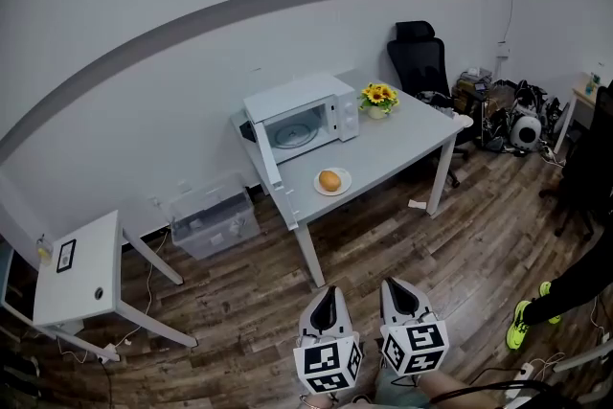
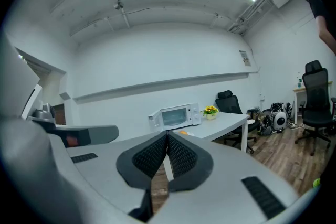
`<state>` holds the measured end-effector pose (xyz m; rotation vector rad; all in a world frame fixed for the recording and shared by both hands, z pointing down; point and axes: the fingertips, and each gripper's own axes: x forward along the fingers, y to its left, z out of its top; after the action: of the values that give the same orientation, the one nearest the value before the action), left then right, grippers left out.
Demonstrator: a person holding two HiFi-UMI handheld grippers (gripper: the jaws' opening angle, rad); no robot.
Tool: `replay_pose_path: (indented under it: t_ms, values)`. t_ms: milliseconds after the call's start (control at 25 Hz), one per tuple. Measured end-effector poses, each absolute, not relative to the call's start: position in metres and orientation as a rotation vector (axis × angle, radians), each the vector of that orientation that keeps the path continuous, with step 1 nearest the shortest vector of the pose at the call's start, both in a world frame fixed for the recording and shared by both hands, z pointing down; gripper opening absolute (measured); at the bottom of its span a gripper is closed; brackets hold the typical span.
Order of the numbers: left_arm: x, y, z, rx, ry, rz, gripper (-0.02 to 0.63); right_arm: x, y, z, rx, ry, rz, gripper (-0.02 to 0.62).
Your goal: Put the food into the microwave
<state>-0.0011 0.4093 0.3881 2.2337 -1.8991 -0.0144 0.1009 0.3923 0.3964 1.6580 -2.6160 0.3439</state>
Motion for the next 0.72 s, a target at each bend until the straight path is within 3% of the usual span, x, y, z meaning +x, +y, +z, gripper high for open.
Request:
replay_pose_path:
  t_ms: [720]
  values:
    - [0.007, 0.317, 0.396, 2.2, -1.931, -0.006, 0.002, 0.11, 0.296, 0.402, 1.598, -2.623, 0.337, 0.015]
